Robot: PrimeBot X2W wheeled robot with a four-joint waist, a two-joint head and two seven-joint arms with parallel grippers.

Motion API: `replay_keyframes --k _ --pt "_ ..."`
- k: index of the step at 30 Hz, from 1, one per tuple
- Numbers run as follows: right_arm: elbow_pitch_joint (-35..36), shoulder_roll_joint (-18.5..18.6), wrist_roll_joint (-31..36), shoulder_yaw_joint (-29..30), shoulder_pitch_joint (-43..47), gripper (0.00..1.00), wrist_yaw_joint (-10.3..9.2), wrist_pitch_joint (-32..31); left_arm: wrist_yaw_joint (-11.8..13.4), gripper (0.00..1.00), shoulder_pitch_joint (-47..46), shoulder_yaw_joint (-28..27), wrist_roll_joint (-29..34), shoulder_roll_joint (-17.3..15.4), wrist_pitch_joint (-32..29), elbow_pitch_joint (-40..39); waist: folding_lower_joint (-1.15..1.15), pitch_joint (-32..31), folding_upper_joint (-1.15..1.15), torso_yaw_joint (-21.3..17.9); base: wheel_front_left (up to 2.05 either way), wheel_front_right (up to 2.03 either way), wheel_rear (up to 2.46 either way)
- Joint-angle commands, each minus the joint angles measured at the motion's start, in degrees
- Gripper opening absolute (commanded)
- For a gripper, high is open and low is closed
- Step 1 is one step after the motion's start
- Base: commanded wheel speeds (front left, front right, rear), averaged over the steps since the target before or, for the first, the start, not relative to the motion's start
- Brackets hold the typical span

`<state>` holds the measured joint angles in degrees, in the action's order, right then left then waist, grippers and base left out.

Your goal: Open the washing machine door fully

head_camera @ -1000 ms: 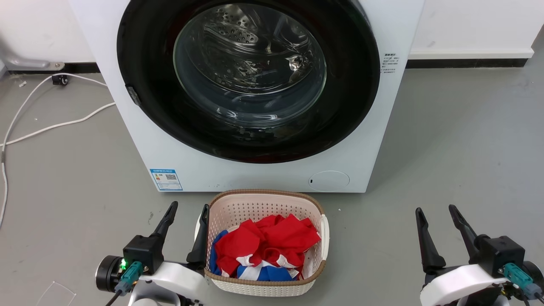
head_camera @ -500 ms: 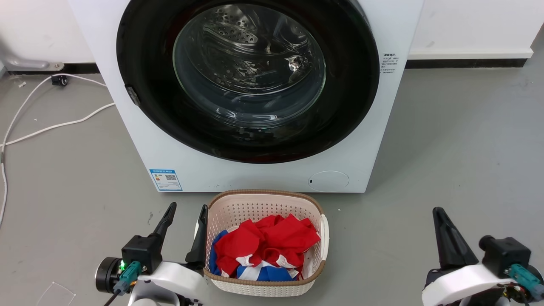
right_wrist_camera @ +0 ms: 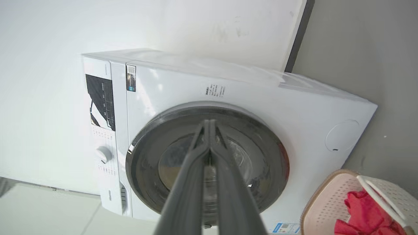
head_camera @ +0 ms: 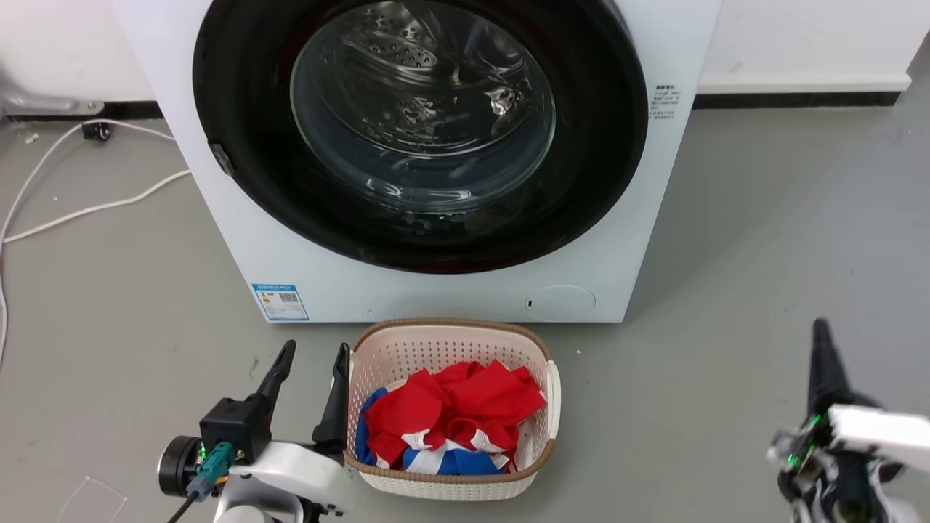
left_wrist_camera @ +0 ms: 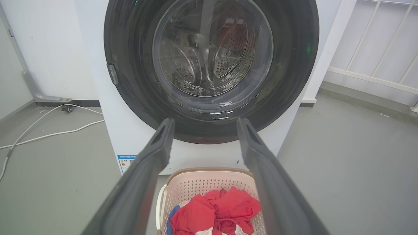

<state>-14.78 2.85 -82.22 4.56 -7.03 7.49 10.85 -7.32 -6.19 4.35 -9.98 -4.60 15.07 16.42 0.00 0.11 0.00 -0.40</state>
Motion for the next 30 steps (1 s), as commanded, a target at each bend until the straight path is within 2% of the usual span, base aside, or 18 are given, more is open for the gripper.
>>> replay_keyframes --k 1,5,11,15,22,27,30 --pt "-0.67 0.03 -1.07 0.53 -1.54 0.00 0.00 -0.15 0.01 1.00 -0.89 -0.26 -0.10 0.31 0.14 -0.22 0.00 0.65 0.00 -0.06 0.00 0.00 0.00" --pt "-3.76 0.26 -9.76 4.65 -7.87 0.00 0.00 -2.19 -0.04 1.00 -2.03 -0.47 0.15 0.44 0.14 -1.11 0.00 3.20 0.00 0.05 0.00 0.00 0.00" --pt "-9.17 5.00 -16.26 7.99 -19.01 0.00 0.00 -5.58 -0.07 1.00 -5.02 -0.44 0.69 0.57 0.14 -3.26 0.00 8.58 0.00 1.19 0.00 0.00 0.00" --pt "-14.38 10.10 -18.03 8.07 -27.19 0.00 0.00 -7.53 -0.11 1.00 -6.99 -0.01 0.68 0.80 0.14 -5.03 0.00 11.70 0.00 2.22 0.00 0.00 0.00" --pt "-23.25 19.65 -15.09 1.06 -41.27 0.00 0.01 -14.69 -0.16 1.00 -9.63 1.43 0.80 1.04 0.13 -8.03 0.00 16.45 0.00 3.71 0.00 0.00 0.00" --pt "-28.86 22.50 -11.99 -6.40 -51.73 0.00 0.00 -22.49 -0.18 1.00 -11.19 2.12 1.14 1.17 0.13 -9.89 0.00 19.37 0.00 4.25 0.00 0.00 0.00" --pt "-31.99 22.35 -9.55 -10.56 -57.66 0.00 0.00 -26.38 -0.18 1.00 -12.19 2.66 1.12 1.25 0.13 -10.59 0.00 20.95 0.00 4.69 0.00 0.00 0.00"
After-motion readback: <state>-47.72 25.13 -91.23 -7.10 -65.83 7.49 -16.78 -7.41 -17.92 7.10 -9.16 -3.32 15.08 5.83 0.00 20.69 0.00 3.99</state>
